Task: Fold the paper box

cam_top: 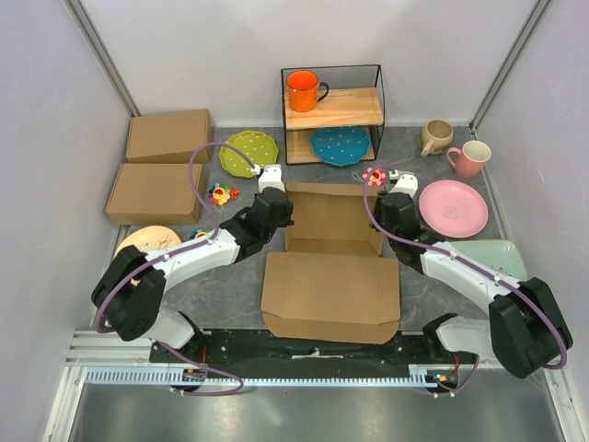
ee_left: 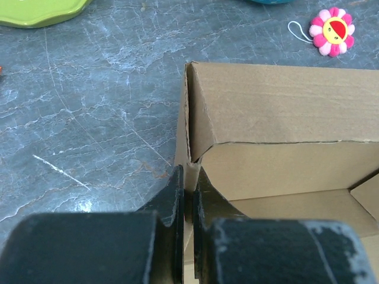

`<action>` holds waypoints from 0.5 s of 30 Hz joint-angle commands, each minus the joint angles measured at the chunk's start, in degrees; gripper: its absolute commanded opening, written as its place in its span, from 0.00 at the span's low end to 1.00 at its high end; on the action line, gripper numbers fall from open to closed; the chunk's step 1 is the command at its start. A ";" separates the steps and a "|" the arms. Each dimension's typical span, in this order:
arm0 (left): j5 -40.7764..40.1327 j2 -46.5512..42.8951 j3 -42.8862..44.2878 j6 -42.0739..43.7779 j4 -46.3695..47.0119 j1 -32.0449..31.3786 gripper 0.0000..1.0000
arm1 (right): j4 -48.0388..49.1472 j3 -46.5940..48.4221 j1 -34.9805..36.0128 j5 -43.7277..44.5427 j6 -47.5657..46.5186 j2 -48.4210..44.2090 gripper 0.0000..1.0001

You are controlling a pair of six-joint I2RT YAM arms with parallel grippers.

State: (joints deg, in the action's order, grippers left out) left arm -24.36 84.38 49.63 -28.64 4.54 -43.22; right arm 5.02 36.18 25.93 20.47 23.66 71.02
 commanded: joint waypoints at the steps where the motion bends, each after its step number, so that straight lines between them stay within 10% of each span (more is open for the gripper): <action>1: 1.68 1.49 -1.11 -2.47 -12.62 -1.07 0.02 | -3.52 3.01 3.23 12.73 -2.04 0.78 0.35; 5: 2.21 1.40 -0.85 -3.08 -13.06 -1.07 0.02 | -8.08 4.85 5.09 20.38 -1.08 3.93 0.01; 11: 2.74 1.31 -0.67 -3.53 -13.15 -1.25 0.02 | -10.47 5.57 5.80 22.69 0.86 6.15 0.00; 15: 2.65 1.23 -0.76 -3.61 -13.24 -1.25 0.02 | -9.94 4.42 5.80 19.44 0.77 4.39 0.35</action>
State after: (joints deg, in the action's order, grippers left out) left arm -24.14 84.33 50.63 -29.19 2.04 -43.86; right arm -2.11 40.82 32.16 37.76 23.53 76.60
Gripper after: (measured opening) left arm 0.049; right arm 0.179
